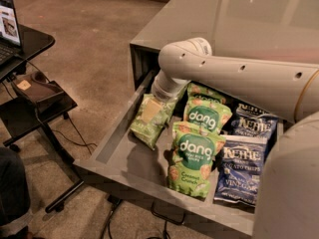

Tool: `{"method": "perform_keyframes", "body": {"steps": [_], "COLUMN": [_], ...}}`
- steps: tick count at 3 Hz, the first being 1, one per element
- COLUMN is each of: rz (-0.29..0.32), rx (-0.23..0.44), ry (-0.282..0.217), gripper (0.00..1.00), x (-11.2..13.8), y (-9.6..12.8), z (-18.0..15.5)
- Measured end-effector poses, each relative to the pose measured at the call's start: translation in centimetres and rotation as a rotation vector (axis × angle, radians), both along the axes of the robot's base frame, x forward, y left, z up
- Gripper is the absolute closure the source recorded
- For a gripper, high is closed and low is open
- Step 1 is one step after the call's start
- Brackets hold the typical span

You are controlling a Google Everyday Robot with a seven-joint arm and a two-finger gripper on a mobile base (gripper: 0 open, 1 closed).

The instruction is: Pick green jalapeno chip bag from top drawer and place on counter

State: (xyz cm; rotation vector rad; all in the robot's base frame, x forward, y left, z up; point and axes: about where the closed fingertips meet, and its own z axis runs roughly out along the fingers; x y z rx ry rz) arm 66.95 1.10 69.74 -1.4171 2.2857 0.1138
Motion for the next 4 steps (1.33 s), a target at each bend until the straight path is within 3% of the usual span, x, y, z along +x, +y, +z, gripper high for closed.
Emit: {"method": "perform_keyframes", "body": {"steps": [3, 4], "rz": [-0.066, -0.072], "rx": [-0.086, -0.088], "ry": [0.196, 0.213], "gripper": [0.0, 0.19], "x": [1.1, 1.3], "y": [-1.6, -1.5], "z": [-8.1, -8.8]}}
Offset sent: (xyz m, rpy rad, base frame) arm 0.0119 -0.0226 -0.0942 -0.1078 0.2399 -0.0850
